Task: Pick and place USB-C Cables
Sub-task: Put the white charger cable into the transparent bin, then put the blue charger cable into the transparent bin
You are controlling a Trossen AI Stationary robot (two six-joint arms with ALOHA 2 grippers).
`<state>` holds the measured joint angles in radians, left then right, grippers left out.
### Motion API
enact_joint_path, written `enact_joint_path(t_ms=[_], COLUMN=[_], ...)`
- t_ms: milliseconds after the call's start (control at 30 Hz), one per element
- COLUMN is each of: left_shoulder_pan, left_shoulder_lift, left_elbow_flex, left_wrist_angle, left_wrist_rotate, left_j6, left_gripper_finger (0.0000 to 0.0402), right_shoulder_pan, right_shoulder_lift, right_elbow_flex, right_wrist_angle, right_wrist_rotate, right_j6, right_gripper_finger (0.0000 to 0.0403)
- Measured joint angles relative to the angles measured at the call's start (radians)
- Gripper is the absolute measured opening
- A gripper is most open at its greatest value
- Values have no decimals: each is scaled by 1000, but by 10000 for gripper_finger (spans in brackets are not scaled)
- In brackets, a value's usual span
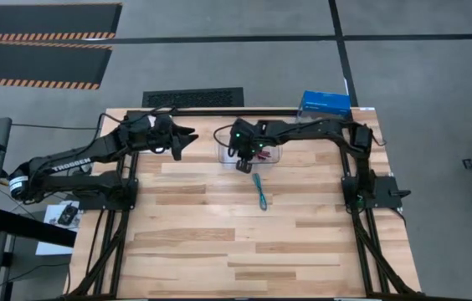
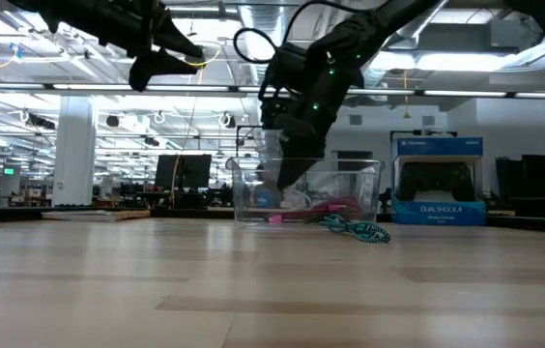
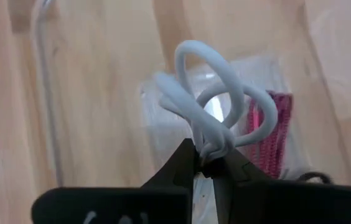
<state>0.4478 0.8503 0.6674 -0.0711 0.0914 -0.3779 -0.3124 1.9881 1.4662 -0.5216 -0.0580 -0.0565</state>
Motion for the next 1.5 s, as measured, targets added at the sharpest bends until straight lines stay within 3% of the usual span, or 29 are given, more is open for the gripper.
enact_joint_path(t_ms=[500,1133,1500], left_shoulder_pan=[-2,-2,-2], left_shoulder_lift=[0,0,0], left_elbow_flex=[0,0,0], left_wrist_angle=[-15,-30,-54], left_wrist_rotate=[-26,-28,-28], left_j6=[-6,-6,-6], left_gripper_finger=[155,155,155], right_shoulder_pan=[-17,-17,-26], right_shoulder_lift=[16,29,-109], right_elbow_flex=[1,8,154], right_wrist_angle=[-35,-26,-228], right_wrist_rotate=[6,6,36], right_j6=[26,22,13], right_gripper_finger=[45,176,180])
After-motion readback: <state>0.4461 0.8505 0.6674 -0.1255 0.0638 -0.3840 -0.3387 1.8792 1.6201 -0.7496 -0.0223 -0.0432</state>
